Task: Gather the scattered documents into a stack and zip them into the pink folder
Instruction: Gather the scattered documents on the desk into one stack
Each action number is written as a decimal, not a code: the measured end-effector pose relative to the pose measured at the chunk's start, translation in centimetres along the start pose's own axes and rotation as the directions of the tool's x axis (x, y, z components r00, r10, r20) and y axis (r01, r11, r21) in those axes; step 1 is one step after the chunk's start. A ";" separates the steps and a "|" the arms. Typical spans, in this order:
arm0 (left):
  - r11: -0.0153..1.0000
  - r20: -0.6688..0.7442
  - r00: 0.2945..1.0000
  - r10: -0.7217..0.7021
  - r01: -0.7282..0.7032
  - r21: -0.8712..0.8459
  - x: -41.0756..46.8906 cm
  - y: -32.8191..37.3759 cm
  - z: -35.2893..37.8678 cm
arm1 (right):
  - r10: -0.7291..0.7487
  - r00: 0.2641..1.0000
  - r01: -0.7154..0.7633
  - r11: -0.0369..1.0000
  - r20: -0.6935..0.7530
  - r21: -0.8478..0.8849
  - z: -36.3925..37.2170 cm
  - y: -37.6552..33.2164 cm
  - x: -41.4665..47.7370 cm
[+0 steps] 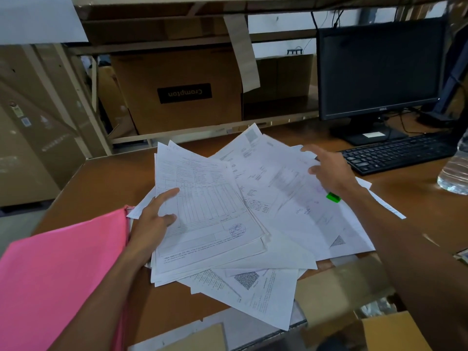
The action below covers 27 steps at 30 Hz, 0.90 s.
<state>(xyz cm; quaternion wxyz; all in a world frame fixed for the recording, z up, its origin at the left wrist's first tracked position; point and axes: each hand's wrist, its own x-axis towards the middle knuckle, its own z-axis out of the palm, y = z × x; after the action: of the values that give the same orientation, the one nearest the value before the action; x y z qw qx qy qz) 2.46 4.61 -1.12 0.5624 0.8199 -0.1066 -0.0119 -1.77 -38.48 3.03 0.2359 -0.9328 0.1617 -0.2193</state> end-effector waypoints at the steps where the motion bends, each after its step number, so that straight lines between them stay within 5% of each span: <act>1: 1.000 0.000 1.000 -0.002 0.002 0.000 0.0 0.0 0.0 | 0.016 0.999 -0.014 0.999 -0.034 0.040 -0.3 0.3 -0.1; 8: 1.000 -0.004 1.000 -0.010 0.010 0.000 -0.2 0.3 0.1 | 0.100 0.969 -0.058 0.982 -0.226 0.182 -1.9 2.3 -0.2; 16: 1.000 -0.014 1.000 -0.008 0.008 0.004 -0.3 0.5 0.3 | 0.083 0.997 -0.079 0.980 -0.013 0.185 -1.9 4.1 -0.2; 20: 1.000 -0.009 1.000 -0.003 0.003 -0.003 -0.2 0.4 0.2 | 0.182 0.935 -0.129 0.974 -0.305 0.186 -2.3 4.0 -0.2; 27: 1.000 -0.002 1.000 -0.001 0.001 -0.002 -0.1 0.3 0.2 | 0.028 0.848 0.081 0.980 -0.529 0.182 -3.4 3.3 0.0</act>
<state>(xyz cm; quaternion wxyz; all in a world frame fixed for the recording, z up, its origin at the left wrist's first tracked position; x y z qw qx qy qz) 2.28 4.38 -0.96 0.5633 0.8194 -0.1055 -0.0114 -4.10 -42.47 3.99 0.2708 -0.8104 0.1849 -0.4854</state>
